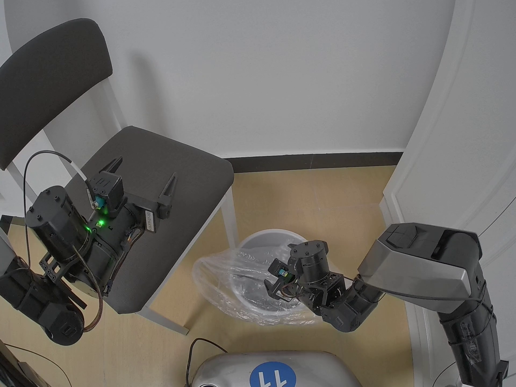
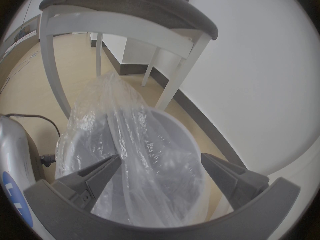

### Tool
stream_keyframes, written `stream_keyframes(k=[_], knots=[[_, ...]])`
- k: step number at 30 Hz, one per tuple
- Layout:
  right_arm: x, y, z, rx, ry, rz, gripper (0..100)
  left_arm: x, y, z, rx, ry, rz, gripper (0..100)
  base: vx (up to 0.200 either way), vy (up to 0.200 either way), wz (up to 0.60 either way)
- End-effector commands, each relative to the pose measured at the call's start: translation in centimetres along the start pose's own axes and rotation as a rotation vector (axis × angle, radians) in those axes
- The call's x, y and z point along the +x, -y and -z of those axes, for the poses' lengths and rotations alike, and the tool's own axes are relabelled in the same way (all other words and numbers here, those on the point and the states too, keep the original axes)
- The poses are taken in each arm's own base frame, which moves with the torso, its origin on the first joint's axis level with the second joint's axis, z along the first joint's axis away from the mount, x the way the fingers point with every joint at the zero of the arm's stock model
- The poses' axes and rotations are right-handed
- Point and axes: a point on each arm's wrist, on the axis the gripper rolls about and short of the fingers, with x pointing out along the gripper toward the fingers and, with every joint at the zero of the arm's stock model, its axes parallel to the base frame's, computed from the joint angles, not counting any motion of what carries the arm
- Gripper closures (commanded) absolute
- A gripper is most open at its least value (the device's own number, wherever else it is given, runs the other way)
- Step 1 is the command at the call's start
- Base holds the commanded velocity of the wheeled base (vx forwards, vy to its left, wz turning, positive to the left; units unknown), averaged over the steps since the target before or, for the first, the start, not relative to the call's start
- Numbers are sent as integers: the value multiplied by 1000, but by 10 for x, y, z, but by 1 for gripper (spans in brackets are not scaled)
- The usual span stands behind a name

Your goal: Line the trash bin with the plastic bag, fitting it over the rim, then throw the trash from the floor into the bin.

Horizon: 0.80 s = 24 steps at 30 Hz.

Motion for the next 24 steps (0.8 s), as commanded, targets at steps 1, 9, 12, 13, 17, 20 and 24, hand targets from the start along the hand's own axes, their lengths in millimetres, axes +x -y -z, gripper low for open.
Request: stream_keyframes(k=[1, 9, 12, 13, 17, 20, 24], knots=[[6, -14, 13, -14, -31, -28, 0, 1, 1, 3, 14, -10, 3, 0, 0, 0, 0], [11, -18, 12, -14, -24, -26, 0, 1, 1, 3, 17, -9, 1, 0, 0, 0, 0], [11, -17, 10, -13, -20, -24, 100, 1, 1, 3, 17, -10, 0, 0, 0, 0, 0], [10, -16, 8, -12, -13, -21, 100, 1, 1, 3, 17, -9, 1, 0, 0, 0, 0], [4, -12, -2, -5, 30, -1, 100, 1, 1, 3, 17, -10, 0, 0, 0, 0, 0], [-1, -6, -11, 1, 54, 14, 100, 1, 1, 3, 17, -11, 1, 0, 0, 0, 0], [2, 8, -17, -2, 71, 49, 100, 1, 1, 3, 17, -11, 1, 0, 0, 0, 0]])
